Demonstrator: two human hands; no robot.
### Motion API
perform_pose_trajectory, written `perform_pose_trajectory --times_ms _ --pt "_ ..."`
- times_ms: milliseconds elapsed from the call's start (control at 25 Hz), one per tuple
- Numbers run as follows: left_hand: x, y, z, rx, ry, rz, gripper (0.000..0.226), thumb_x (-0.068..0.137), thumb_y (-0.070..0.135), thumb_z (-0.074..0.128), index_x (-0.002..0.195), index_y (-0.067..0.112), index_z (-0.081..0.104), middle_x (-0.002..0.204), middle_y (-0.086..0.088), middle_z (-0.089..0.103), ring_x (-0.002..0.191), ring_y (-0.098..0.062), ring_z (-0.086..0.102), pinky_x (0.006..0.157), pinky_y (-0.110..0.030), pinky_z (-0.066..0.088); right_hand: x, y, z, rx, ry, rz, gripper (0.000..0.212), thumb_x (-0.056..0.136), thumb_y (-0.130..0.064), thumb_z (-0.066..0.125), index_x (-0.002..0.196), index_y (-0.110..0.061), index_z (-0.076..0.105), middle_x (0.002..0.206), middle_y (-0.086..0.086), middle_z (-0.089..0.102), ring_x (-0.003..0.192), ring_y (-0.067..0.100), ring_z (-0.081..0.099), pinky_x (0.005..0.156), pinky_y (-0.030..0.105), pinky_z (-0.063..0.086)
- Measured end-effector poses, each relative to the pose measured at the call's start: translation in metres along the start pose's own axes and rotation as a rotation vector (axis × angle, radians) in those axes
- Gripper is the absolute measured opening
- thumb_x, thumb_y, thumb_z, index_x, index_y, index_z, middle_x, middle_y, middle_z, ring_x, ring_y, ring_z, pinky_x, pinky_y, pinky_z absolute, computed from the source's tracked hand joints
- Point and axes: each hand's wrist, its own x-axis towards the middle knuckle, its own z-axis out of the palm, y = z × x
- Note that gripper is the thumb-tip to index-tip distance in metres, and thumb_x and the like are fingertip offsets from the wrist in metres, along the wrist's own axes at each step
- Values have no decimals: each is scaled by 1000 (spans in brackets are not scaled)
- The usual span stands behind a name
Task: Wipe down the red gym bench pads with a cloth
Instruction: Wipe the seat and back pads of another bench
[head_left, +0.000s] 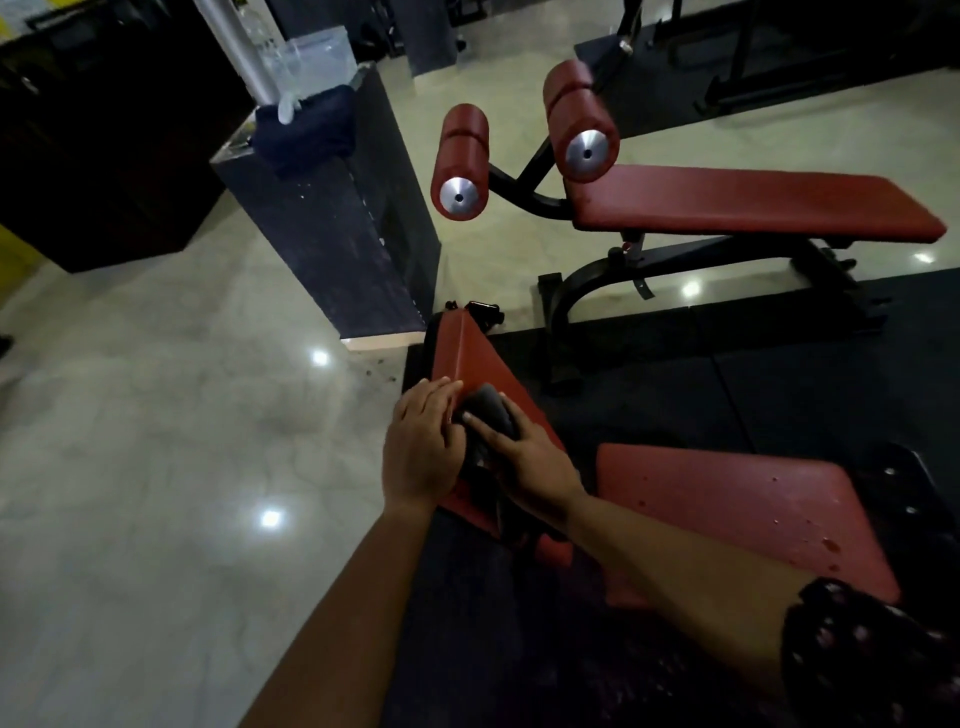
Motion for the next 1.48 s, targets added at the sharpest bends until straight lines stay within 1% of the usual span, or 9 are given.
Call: perform_pose_trajectory --times_ms 120,320,440,600,840,1000,1160,1320,1480 --pt "1 0 0 66 -2 -2 61 79 30 35 136 17 54 144 -6 49 136 -25 37 109 -38 35 37 13 -24 -95 -20 63 65 94 -44 52 144 -59 14 161 7 10 125 42 44 80 46 54" --pt "3 5 -3 96 -133 -68 67 79 36 30 142 23 48 152 2 38 141 -18 27 106 -36 37 111 41 -51 -90 -124 178 63 95 -44 50 148 -53 16 160 9 11 123 44 44 96 49 48" --pt "1 9 -5 95 -124 -87 59 83 25 40 141 25 49 152 5 38 140 -12 24 103 -26 34 140 58 -55 4 -174 219 64 96 -36 50 150 -46 19 149 16 31 120 43 49 98 42 45" --pt "0 10 -5 82 -91 -85 59 83 28 32 138 23 52 149 5 42 139 -13 29 102 -21 29 149 65 -48 203 -174 389 57 95 -30 52 149 -30 34 134 22 51 120 39 52 96 37 42" --pt "2 9 -5 25 -92 -104 58 86 30 27 137 21 53 148 2 44 139 -18 32 106 -25 29 107 46 -36 277 -178 450 63 95 -29 51 151 -39 23 139 20 43 123 40 47 99 38 40" --pt "2 11 -4 22 -84 -82 60 85 31 27 137 17 54 147 -4 45 138 -23 35 107 -28 29 59 28 -23 321 -176 363 65 94 -34 56 150 -42 23 147 15 39 127 37 46 101 37 42" --pt "0 4 -2 55 -90 -53 59 84 28 28 135 16 56 146 -7 47 137 -26 36 111 -35 31 6 1 -16 269 -194 293 71 93 -34 58 151 -41 17 145 13 39 118 38 51 90 35 45" --pt "-2 6 -3 72 -121 -28 60 85 29 26 136 17 55 147 -8 46 139 -28 35 112 -41 32 -49 -34 -7 291 -112 185 77 90 -30 58 149 -34 8 148 14 37 117 37 53 85 37 48" --pt "-2 6 -8 -1 -155 13 55 87 22 34 139 20 52 151 -10 41 141 -28 30 116 -47 28 -78 -50 9 256 -15 147 68 93 -33 55 151 -41 19 145 12 39 117 33 53 84 41 53"
